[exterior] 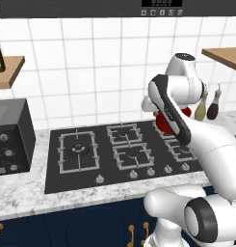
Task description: Pick the kettle from the counter and place it on a stove burner. Then turn the burner on.
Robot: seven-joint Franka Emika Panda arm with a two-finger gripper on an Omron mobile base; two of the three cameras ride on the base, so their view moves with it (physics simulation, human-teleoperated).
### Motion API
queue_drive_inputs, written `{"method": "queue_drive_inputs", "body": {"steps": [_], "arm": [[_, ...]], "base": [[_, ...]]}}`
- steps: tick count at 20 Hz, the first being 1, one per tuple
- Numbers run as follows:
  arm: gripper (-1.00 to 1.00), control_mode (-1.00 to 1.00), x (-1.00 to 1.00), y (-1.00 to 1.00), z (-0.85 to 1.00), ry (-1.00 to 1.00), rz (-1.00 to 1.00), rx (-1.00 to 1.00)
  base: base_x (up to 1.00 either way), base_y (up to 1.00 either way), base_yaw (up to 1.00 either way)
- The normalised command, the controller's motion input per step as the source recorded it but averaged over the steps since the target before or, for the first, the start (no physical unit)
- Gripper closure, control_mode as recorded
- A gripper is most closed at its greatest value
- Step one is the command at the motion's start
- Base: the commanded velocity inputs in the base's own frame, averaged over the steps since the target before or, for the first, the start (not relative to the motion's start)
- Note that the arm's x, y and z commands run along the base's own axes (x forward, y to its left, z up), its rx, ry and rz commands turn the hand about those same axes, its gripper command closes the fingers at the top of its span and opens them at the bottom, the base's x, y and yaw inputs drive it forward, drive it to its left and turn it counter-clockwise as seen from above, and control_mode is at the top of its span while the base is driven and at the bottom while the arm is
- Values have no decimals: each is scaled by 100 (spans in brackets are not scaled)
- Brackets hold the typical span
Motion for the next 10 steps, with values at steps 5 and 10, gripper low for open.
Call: {"method": "queue_drive_inputs", "body": {"steps": [5, 10], "arm": [[-100, -100, -31, -61, -2, -5, -2, -1], [-100, -100, -80, -100, -2, -19, -13, 0]], "base": [[0, 0, 0], [0, 0, 0]]}}
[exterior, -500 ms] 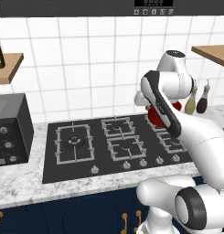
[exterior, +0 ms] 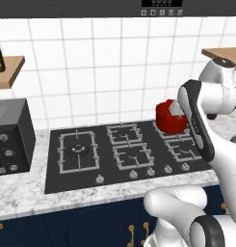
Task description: Pick the kettle from the counter and place it on a stove burner. Then turn the burner on.
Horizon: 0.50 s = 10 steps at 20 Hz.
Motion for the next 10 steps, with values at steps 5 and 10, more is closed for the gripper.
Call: {"method": "queue_drive_inputs", "body": {"steps": [5, 10], "arm": [[-100, -100, -37, -100, -2, -17, -29, -2], [-100, -100, -1, -100, -17, -8, -37, 0]], "base": [[0, 0, 0], [0, 0, 0]]}}
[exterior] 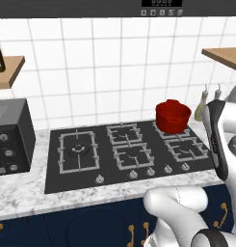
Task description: Pick the kettle from the counter and place it on a stove burner. Then turn the burner on.
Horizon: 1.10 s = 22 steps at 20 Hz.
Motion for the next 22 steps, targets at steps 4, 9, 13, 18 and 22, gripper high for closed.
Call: {"method": "queue_drive_inputs", "body": {"steps": [4, 9, 13, 18, 22], "arm": [[-100, -100, 3, -100, -19, 0, -42, 1], [-100, -100, 17, -100, -17, 7, -42, 4], [-100, -100, 43, -100, -28, 4, -19, 12], [-100, -100, 41, -62, -12, 6, 0, 6], [-100, -100, 9, 0, -11, 12, 0, 0]], "base": [[0, 0, 0], [0, 0, 0], [0, 0, 0], [0, 0, 0], [0, 0, 0]]}}
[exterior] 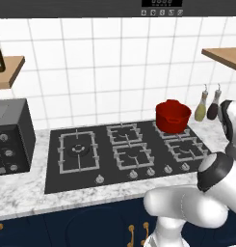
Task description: Pick the kettle from the counter and place it on a stove burner. Then turn the burner on.
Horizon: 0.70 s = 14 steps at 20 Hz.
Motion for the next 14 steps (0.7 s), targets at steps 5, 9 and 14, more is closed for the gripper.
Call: {"method": "queue_drive_inputs", "body": {"steps": [5, 9, 14], "arm": [[-100, -100, 27, -33, -32, 13, 0, 0], [-100, -100, 28, -41, -33, 8, 0, 0], [-100, -100, 42, -33, -21, 1, 0, 2]], "base": [[0, 0, 0], [0, 0, 0], [0, 0, 0]]}}
